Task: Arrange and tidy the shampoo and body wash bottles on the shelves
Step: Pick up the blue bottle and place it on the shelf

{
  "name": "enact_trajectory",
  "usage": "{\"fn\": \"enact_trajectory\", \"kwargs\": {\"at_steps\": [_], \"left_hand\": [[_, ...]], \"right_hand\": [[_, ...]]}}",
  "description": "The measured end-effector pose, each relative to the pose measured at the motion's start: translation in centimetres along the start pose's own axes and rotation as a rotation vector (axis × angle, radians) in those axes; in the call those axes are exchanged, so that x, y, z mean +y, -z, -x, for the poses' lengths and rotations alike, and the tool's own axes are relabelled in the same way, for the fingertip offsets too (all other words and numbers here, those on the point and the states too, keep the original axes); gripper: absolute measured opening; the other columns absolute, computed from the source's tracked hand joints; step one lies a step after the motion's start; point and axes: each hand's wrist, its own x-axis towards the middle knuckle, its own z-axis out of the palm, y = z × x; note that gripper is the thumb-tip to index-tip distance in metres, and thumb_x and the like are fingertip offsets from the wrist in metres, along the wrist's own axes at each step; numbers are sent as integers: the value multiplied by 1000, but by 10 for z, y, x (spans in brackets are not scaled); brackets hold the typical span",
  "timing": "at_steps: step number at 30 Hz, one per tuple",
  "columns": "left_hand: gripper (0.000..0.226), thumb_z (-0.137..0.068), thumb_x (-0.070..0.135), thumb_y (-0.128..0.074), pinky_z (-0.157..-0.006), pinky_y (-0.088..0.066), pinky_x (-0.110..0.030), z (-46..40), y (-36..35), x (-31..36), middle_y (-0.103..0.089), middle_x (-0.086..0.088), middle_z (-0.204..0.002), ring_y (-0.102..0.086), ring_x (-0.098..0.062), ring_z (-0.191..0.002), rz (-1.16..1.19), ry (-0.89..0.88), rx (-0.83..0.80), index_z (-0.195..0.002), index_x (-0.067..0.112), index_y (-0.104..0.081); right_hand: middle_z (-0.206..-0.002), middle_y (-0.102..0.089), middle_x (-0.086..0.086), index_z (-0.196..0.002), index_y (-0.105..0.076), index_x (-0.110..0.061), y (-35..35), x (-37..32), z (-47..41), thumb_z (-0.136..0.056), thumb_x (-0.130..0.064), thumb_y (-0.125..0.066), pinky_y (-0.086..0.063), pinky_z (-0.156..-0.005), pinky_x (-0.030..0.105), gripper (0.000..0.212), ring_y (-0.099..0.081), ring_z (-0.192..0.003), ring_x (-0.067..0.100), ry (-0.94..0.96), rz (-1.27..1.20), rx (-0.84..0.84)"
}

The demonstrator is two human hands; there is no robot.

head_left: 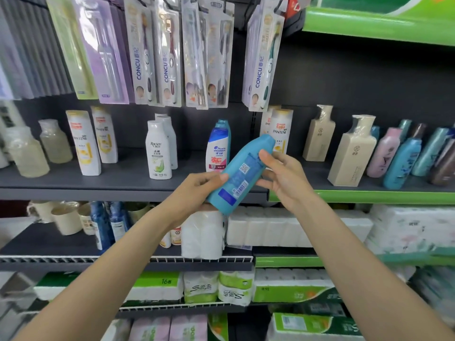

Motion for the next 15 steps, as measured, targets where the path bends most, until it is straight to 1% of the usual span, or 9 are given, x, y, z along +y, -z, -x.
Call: {"fn": "enact_trajectory", "kwargs": {"at_steps": [3, 6, 9, 10, 12, 14, 15], "left_hand": [[31, -92, 40, -44, -85, -56, -33, 3, 1, -5, -71, -6, -105, -68, -21, -98, 52, 65, -33, -112, 22, -60], [35, -94, 38, -42, -90, -53, -40, 2, 1, -3, -69, -11, -111, -66, -28, -102, 134, 74, -57, -121, 21, -56], [33, -93, 37, -46, -89, -54, -41, 0, -1, 0, -68, -10, -111, -66, -25, -102, 169, 35, -23, -119, 21, -58], [30, -93, 36, -47, -87, -55, -39, -1, -2, 1, -68, -9, -111, -66, -23, -101, 142, 2, -9, -118, 24, -59], [24, -92, 34, -51, -81, -57, -32, -2, -5, -1, -67, -2, -109, -65, -16, -99, 27, -94, 42, -114, 35, -60], [27, -89, 34, -57, -81, -56, -29, -5, -7, -3, -66, 5, -107, -64, -14, -99, -145, -192, 126, -113, 47, -57], [31, -87, 35, -60, -82, -55, -27, -6, -9, -4, -66, 7, -105, -64, -14, -98, -228, -229, 168, -114, 49, -55]], "right_hand": [[-110, -68, 12, -103, -63, -8, 1, 0, -1, -89, -20, -62, -59, -68, 34, 18, -69, -97, 24, 10, 2, 38], [-108, -68, 11, -101, -63, -9, -1, 0, -1, -91, -20, -60, -60, -68, 33, 15, -69, -94, 21, 10, -14, 41], [-113, -66, 11, -104, -62, -10, -6, -2, -1, -93, -22, -57, -60, -71, 32, 17, -68, -98, 20, 3, -44, 38], [-115, -66, 10, -107, -61, -10, -7, -3, -2, -93, -23, -57, -60, -73, 32, 20, -67, -100, 19, -10, -27, 34], [-115, -65, 8, -117, -57, -13, -11, -8, -2, -93, -29, -57, -59, -78, 35, 30, -67, -100, 20, -75, 50, 1], [-113, -67, 9, -120, -56, -14, -13, -11, -2, -90, -34, -61, -58, -83, 39, 37, -69, -98, 22, -141, 104, -43], [-111, -68, 10, -119, -56, -12, -14, -12, -2, -89, -33, -63, -57, -85, 40, 37, -69, -97, 22, -150, 101, -49]]}}
